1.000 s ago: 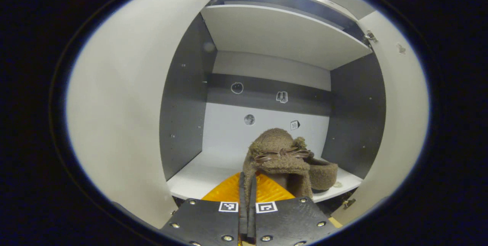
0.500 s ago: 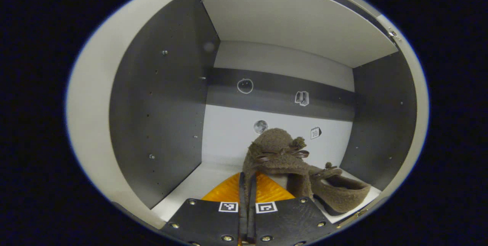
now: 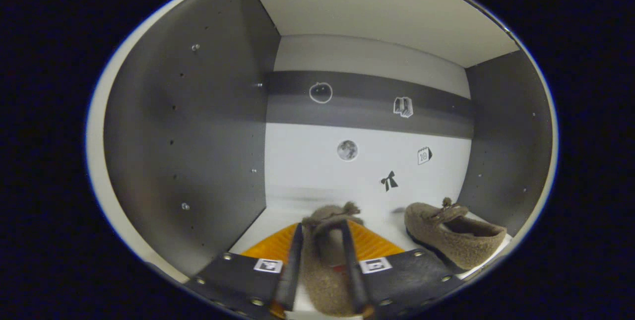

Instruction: Grab one shoe with the right hand and put it into the shoe cabinet, grab the other shoe with the left hand and put it into the shoe cabinet; then close the right door with the right hand and the left door with the left hand.

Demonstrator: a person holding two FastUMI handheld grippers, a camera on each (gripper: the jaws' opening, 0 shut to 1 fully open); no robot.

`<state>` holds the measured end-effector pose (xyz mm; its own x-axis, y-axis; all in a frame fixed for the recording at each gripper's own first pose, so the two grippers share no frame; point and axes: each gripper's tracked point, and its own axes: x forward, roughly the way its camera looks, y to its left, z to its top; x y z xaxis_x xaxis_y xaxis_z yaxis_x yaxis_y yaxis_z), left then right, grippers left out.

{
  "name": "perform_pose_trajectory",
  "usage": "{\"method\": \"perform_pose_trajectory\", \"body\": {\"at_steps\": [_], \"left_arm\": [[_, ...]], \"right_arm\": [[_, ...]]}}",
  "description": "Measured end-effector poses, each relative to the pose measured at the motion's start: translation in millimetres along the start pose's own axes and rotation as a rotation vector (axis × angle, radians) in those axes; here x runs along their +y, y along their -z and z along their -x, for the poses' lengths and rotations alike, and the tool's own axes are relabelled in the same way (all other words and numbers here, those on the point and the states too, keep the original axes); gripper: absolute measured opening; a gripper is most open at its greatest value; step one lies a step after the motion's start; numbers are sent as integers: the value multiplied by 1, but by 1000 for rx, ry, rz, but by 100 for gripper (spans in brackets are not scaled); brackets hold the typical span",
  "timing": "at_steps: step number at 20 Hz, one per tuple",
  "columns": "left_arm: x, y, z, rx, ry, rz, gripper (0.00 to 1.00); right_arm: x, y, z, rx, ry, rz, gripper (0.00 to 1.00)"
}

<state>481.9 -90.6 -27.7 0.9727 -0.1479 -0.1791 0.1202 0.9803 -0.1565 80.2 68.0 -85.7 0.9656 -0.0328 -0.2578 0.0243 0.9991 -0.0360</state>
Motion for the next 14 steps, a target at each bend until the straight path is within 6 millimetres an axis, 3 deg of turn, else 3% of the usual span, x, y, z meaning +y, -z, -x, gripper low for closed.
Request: {"method": "perform_pose_trajectory", "body": {"at_steps": [2, 6, 10, 14], "left_arm": [[-1, -10, 10, -25, -2, -20, 83], [-8, -32, 46, -83, 1, -41, 91], [-20, -51, 99, -144, 20, -54, 92], [-32, -57, 150, -173, 37, -60, 91]], "right_arm": [[-2, -3, 2, -10, -6, -1, 100], [-14, -13, 7, -37, -17, -9, 100], [-33, -22, 13, -58, -32, -18, 100], [-53, -28, 17, -81, -63, -19, 100]]}}
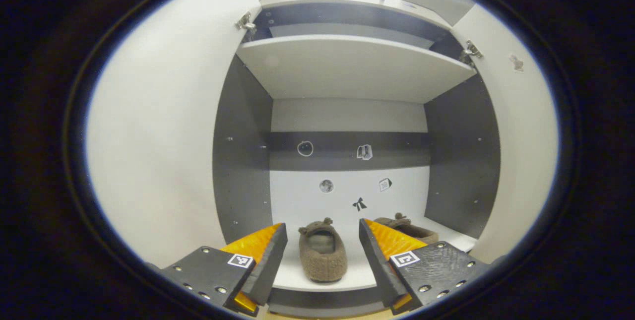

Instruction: Grab one shoe with the right hand and put it into the shoe cabinet, grab the other shoe with the left hand and put it into the shoe cabinet; then close the right door with the right hand and the left door with the left hand.

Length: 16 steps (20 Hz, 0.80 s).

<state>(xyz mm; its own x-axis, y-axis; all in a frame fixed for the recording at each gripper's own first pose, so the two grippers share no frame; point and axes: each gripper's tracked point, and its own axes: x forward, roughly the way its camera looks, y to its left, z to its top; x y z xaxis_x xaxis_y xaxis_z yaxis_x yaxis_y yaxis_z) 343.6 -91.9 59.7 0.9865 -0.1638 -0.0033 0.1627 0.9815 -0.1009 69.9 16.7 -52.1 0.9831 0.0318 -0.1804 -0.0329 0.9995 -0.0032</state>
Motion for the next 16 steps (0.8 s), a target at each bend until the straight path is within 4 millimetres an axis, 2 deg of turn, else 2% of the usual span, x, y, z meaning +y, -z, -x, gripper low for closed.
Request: {"method": "perform_pose_trajectory", "body": {"at_steps": [2, 3, 6, 9, 10, 11, 15, 16], "left_arm": [[-7, -7, 26, -8, 7, -9, 91], [-10, -8, 36, -11, 8, -19, 84], [-20, -1, 65, -18, 2, -38, 84], [-23, 5, 99, -9, -11, -34, 84], [-23, 5, 110, -4, -15, -32, 84], [-24, 7, 124, -3, -19, -32, 84], [-22, 16, 172, 13, -48, -37, 84], [-20, 19, 184, 20, -58, -32, 84]], "right_arm": [[-10, -3, 2, -7, -17, -1, 100], [-14, -3, 3, -12, -27, -2, 100], [-29, -9, 4, -23, -49, -3, 100], [-46, -15, 2, -31, -68, 5, 100], [-52, -18, 1, -34, -71, 8, 96], [-58, -20, 0, -36, -74, 9, 100], [-85, -32, -11, -44, -73, 6, 100], [-91, -36, -15, -49, -65, 8, 96]]}}
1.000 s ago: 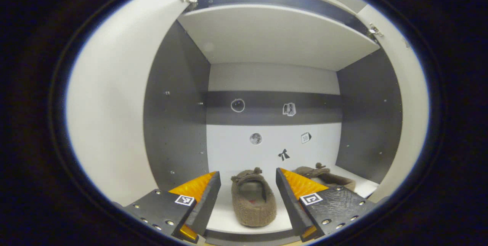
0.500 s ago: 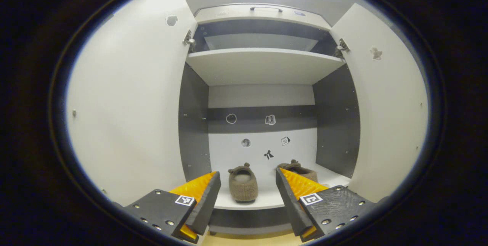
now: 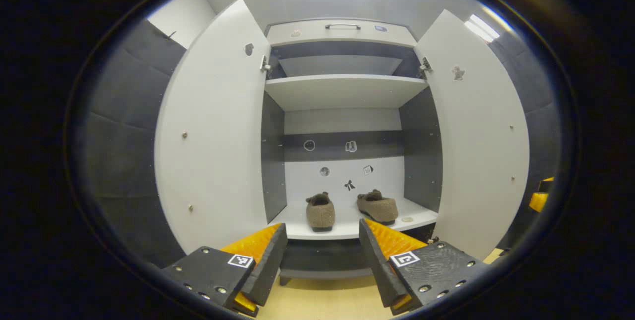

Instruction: Grab one shoe with the right hand and put it into the shoe cabinet, grab the other shoe with the left hand and put it into the shoe cabinet; then close the right door with the right hand and the left door with the left hand.

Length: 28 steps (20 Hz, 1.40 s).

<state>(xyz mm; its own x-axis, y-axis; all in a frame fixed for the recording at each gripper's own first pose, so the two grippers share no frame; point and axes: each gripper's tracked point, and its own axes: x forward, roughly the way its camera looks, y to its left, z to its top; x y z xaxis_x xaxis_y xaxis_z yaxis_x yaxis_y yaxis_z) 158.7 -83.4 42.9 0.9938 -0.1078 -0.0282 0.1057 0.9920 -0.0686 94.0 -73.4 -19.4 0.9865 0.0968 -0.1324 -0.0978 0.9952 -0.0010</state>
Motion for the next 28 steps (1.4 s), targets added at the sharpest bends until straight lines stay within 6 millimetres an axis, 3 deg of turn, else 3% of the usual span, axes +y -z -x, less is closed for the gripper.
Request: {"method": "perform_pose_trajectory", "body": {"at_steps": [3, 4, 7, 11, 14, 15, 17, 19, 20, 23, 28], "left_arm": [[13, 9, 31, 28, -27, 19, 84], [16, 22, 46, 33, -39, 23, 84], [34, 32, 72, 37, -70, 28, 84], [68, 37, 97, 37, -109, 45, 84], [102, 41, 112, 38, -145, 46, 84], [114, 42, 115, 37, -156, 50, 91], [139, 40, 116, 34, -179, 57, 91], [163, 41, 117, 33, -200, 62, 91], [173, 42, 118, 32, -208, 66, 91], [199, 44, 116, 32, -221, 70, 91], [232, 50, 102, 29, -224, 89, 91]], "right_arm": [[-18, -17, -11, -25, 39, -7, 96], [-22, -25, -16, -37, 50, -10, 100], [-33, -47, -31, -73, 101, -6, 96], [-36, -75, -46, -112, 173, 7, 100], [-31, -80, -55, -105, 218, 37, 100], [-28, -79, -57, -93, 224, 42, 100], [-26, -81, -59, -82, 260, 53, 98], [-23, -80, -58, -81, 281, 46, 91], [-20, -81, -57, -80, 282, 38, 94], [-16, -78, -52, -77, 312, 43, 91], [19, -80, -49, -77, 294, 43, 94]]}}
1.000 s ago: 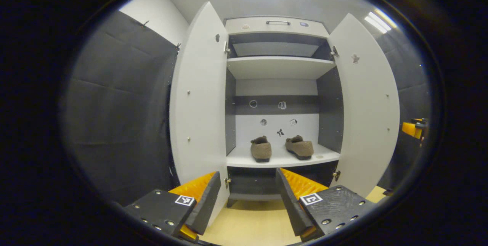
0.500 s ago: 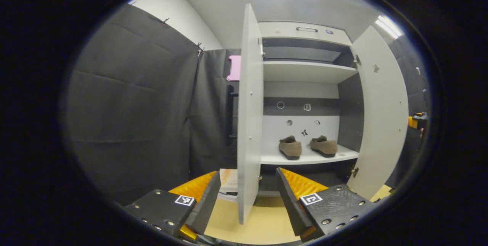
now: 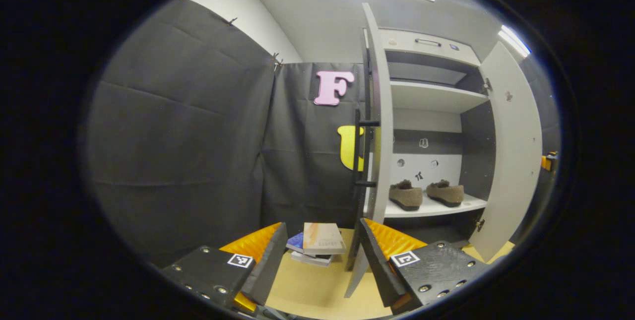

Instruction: Grab one shoe with the right hand and put it into the shoe cabinet, grab the other shoe with the left hand and put it into the shoe cabinet; then close the right door with the right hand and the left door with the left hand.

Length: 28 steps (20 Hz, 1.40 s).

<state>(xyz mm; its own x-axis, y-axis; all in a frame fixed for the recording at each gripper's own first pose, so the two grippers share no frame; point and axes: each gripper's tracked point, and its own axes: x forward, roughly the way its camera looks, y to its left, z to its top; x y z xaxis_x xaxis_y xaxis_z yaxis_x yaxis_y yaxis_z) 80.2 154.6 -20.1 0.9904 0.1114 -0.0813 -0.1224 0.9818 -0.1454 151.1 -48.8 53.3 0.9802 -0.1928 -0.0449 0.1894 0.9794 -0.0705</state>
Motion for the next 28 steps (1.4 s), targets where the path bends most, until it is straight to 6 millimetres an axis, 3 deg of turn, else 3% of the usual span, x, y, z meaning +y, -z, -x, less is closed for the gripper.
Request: {"method": "perform_pose_trajectory", "body": {"at_steps": [2, 5, 6, 8, 13, 17, 19, 21, 22, 23, 26, 27, 28], "left_arm": [[6, 4, -7, 4, 6, 14, 91], [12, 10, -17, 14, 24, 26, 92], [13, 12, -19, 16, 28, 24, 84], [15, 15, -25, 19, 36, 28, 91], [27, 15, -31, 15, 41, 34, 91], [39, 14, -34, 12, 35, 38, 92], [43, 16, -36, 14, 31, 38, 92], [47, 15, -37, 14, 30, 36, 91], [48, 13, -38, 13, 29, 34, 84], [49, 11, -40, 12, 28, 31, 91], [48, 1, -48, 1, 35, 23, 92], [50, -5, -52, -6, 32, 19, 84], [51, -11, -57, -16, 31, 17, 91]], "right_arm": [[12, -1, 4, -1, -10, 4, 89], [29, -2, 9, -3, -21, 6, 93], [34, -2, 11, -2, -23, 7, 93], [43, -3, 13, -2, -27, 7, 93], [70, -7, 15, -5, -53, 10, 93], [102, -10, 11, -22, -122, 26, 94], [129, -10, 8, -22, -159, 27, 94], [148, -7, 4, -13, -188, 34, 95], [156, -6, 5, -9, -205, 33, 96], [163, -6, 6, -10, -219, 32, 98], [173, -4, 14, -18, -249, 25, 98], [176, -2, 18, -15, -263, 18, 98], [178, 0, 22, -12, -280, 12, 97]]}}
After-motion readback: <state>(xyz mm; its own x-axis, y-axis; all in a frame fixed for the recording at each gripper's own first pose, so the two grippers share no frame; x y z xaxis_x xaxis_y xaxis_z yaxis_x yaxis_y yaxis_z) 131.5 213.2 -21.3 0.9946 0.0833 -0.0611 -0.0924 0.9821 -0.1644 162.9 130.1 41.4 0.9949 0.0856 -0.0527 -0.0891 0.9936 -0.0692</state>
